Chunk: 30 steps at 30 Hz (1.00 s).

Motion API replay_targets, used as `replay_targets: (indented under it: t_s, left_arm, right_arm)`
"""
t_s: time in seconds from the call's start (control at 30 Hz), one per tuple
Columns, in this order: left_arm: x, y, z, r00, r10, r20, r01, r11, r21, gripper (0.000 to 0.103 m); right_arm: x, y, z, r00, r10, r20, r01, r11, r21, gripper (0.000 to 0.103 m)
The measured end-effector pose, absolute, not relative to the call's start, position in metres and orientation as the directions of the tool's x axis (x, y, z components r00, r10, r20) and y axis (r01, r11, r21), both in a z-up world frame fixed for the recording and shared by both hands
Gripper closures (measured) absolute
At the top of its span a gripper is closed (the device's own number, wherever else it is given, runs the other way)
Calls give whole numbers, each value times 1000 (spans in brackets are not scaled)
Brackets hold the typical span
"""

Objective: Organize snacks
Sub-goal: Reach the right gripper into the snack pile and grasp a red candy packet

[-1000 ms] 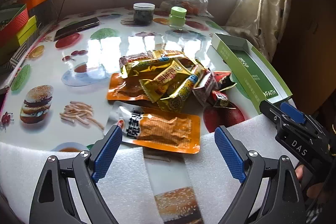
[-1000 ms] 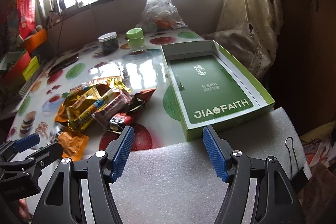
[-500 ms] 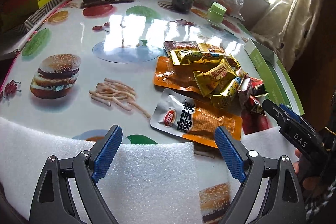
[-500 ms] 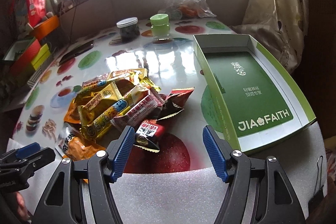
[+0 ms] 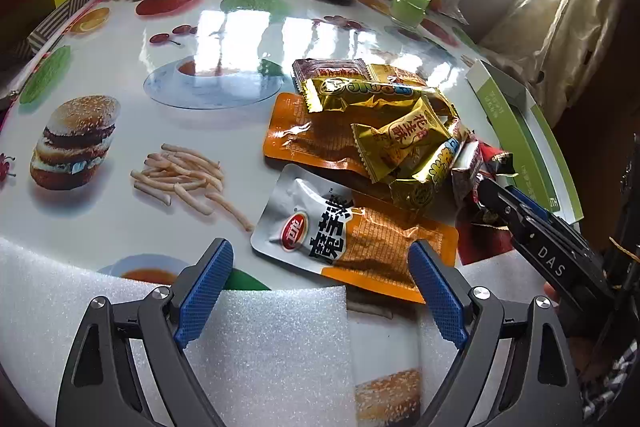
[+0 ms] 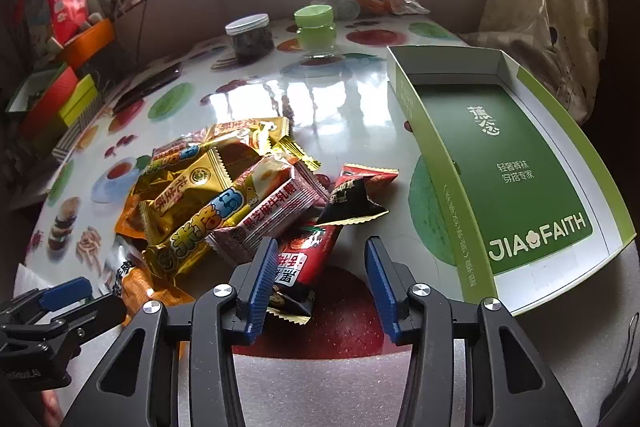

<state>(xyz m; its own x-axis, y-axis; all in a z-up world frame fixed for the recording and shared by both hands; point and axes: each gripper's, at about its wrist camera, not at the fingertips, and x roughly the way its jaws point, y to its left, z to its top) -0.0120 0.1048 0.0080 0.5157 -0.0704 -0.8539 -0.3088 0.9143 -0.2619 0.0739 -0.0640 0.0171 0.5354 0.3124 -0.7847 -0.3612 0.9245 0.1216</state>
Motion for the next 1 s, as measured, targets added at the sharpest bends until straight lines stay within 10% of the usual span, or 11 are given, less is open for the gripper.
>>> replay_targets:
  t_s: [0.43, 1.0]
  left_arm:
    - [15, 101, 8, 529, -52, -847, -271, 935, -227, 13]
    - [13, 116, 13, 522, -57, -851, -264, 938, -225, 13]
  right_arm:
    - [63, -69, 22, 544, 358, -759, -390, 909, 149, 94]
    - [55, -56, 13, 480, 333, -811, -454, 886, 95, 64]
